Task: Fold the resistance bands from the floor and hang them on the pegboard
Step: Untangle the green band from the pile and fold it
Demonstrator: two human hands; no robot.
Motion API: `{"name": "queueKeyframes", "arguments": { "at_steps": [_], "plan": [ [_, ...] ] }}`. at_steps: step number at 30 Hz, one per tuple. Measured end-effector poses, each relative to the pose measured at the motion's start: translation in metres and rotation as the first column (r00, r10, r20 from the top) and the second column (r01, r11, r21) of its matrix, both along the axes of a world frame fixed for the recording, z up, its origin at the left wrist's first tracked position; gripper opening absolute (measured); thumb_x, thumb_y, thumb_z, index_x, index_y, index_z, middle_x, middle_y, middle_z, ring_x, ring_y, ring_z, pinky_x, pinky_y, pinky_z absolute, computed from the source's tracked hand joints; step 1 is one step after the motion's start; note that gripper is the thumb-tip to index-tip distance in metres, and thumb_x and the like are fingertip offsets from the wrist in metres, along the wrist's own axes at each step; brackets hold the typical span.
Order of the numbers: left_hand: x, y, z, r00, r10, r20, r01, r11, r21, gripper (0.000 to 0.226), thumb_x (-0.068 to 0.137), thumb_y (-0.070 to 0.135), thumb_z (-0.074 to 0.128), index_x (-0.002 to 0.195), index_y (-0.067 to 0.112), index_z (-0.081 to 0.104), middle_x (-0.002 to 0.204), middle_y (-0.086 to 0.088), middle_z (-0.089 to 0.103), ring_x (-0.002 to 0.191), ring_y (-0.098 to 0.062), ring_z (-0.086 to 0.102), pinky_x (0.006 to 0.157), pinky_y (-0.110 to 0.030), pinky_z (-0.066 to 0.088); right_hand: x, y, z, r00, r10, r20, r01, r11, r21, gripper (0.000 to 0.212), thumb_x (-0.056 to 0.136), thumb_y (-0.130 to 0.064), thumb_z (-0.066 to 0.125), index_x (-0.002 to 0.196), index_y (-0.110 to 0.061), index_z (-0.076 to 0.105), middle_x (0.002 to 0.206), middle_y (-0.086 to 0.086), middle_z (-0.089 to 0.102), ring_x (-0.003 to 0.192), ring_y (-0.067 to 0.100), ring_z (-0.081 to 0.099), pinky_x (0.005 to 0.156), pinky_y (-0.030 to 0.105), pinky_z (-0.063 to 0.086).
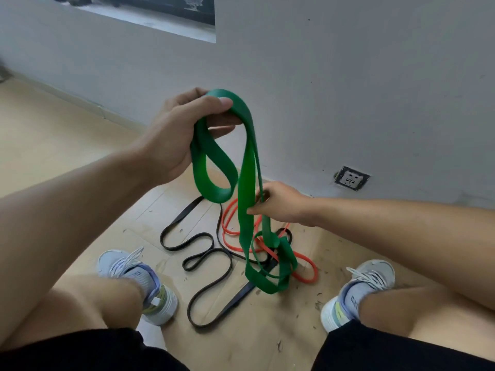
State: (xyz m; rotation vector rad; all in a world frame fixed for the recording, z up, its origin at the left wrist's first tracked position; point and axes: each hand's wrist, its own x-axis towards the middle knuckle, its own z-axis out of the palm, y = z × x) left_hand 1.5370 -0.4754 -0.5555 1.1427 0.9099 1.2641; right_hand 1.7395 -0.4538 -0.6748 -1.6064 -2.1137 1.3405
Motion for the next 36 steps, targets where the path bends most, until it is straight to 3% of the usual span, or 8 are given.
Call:
{"name": "queueKeyframes", "arguments": {
  "at_steps": [6, 10, 13, 16, 21, 24, 31, 36],
  "plan": [
    [-0.044, 0.020, -0.014, 0.992, 0.098, -0.082, -0.104, 0.992, -0.077, 0.014, 0.090, 0.019, 0.053, 0.093, 0.011, 0.064, 0.086, 0.001, 0.076, 0.095, -0.013, 0.073, 0.111, -0.037, 0.046, 0.021, 0.014, 0.011, 0.984, -0.167, -0.064, 0.165, 0.986, -0.021, 0.012, 0.097, -0.013, 0.056, 0.105, -0.009, 0.064, 0.098, 0.008, 0.077, 0.095, 0.026, 0.073, 0.082, 0.035, 0.059],
    [-0.071, 0.025, -0.032, 0.925, -0.017, -0.380, -0.037, 0.990, -0.135, 0.019, 0.075, 0.025, 0.063, 0.091, 0.014, 0.063, 0.094, -0.004, 0.071, 0.101, -0.020, 0.068, 0.086, -0.030, 0.044, 0.035, 0.020, 0.024, 0.956, -0.206, -0.207, 0.183, 0.975, -0.124, 0.012, 0.100, -0.009, 0.047, 0.092, -0.010, 0.056, 0.085, 0.014, 0.073, 0.079, 0.027, 0.070, 0.077, 0.038, 0.057],
    [-0.085, 0.022, -0.050, 0.627, -0.228, -0.745, 0.057, 0.967, -0.247, 0.034, 0.060, 0.037, 0.068, 0.081, 0.010, 0.063, 0.088, -0.022, 0.060, 0.087, -0.026, 0.054, 0.078, -0.036, 0.034, 0.044, 0.021, 0.035, 0.922, -0.170, -0.348, 0.090, 0.968, -0.233, 0.006, 0.095, -0.012, 0.061, 0.091, -0.013, 0.057, 0.075, 0.010, 0.065, 0.069, 0.024, 0.062, 0.072, 0.038, 0.055],
    [-0.087, 0.017, -0.069, 0.309, -0.455, -0.835, 0.097, 0.889, -0.448, 0.039, 0.060, 0.037, 0.063, 0.088, 0.009, 0.064, 0.086, -0.010, 0.063, 0.086, -0.027, 0.056, 0.079, -0.037, 0.039, 0.046, 0.022, 0.043, 0.935, -0.052, -0.350, -0.037, 0.970, -0.242, 0.051, 0.078, -0.016, 0.085, 0.124, -0.010, 0.062, 0.098, 0.022, 0.069, 0.086, 0.028, 0.067, 0.081, 0.040, 0.059],
    [-0.064, 0.016, -0.085, 0.411, -0.602, -0.684, 0.172, 0.788, -0.591, 0.063, 0.069, 0.039, 0.083, 0.123, 0.021, 0.058, 0.116, -0.006, 0.070, 0.114, -0.023, 0.061, 0.088, -0.028, 0.042, 0.032, 0.012, 0.058, 0.974, -0.014, -0.227, 0.005, 0.999, -0.042, 0.038, 0.079, -0.001, 0.082, 0.107, -0.013, 0.060, 0.087, 0.006, 0.072, 0.075, 0.019, 0.071, 0.065, 0.030, 0.057],
    [-0.041, 0.016, -0.096, 0.333, -0.677, -0.656, 0.219, 0.733, -0.644, 0.090, 0.063, 0.056, 0.090, 0.136, 0.034, 0.042, 0.124, -0.001, 0.068, 0.119, -0.019, 0.060, 0.102, -0.032, 0.040, 0.028, 0.009, 0.068, 0.984, 0.030, -0.177, -0.009, 0.993, 0.120, 0.029, 0.083, -0.007, 0.081, 0.098, -0.018, 0.059, 0.079, -0.004, 0.071, 0.066, 0.010, 0.067, 0.061, 0.026, 0.053],
    [-0.010, 0.018, -0.106, 0.213, -0.533, -0.819, 0.138, 0.846, -0.515, 0.047, 0.076, 0.026, 0.087, 0.108, 0.018, 0.053, 0.100, -0.001, 0.067, 0.089, -0.019, 0.059, 0.065, -0.027, 0.042, 0.034, 0.008, 0.077, 0.996, 0.075, -0.048, -0.053, 0.932, 0.359, 0.025, 0.079, -0.024, 0.085, 0.099, -0.028, 0.071, 0.086, -0.006, 0.075, 0.068, 0.003, 0.064, 0.067, 0.020, 0.051],
    [-0.013, 0.013, -0.104, 0.192, -0.517, -0.834, 0.234, 0.849, -0.473, 0.139, 0.059, 0.050, 0.095, 0.162, 0.031, 0.003, 0.167, -0.004, 0.022, 0.151, -0.028, 0.026, 0.120, -0.039, 0.030, 0.037, 0.007, 0.073, 0.991, 0.130, 0.025, -0.131, 0.929, 0.345, 0.031, 0.077, -0.029, 0.087, 0.105, -0.032, 0.074, 0.091, -0.011, 0.075, 0.079, 0.005, 0.071, 0.076, 0.022, 0.058]
  ]
}}
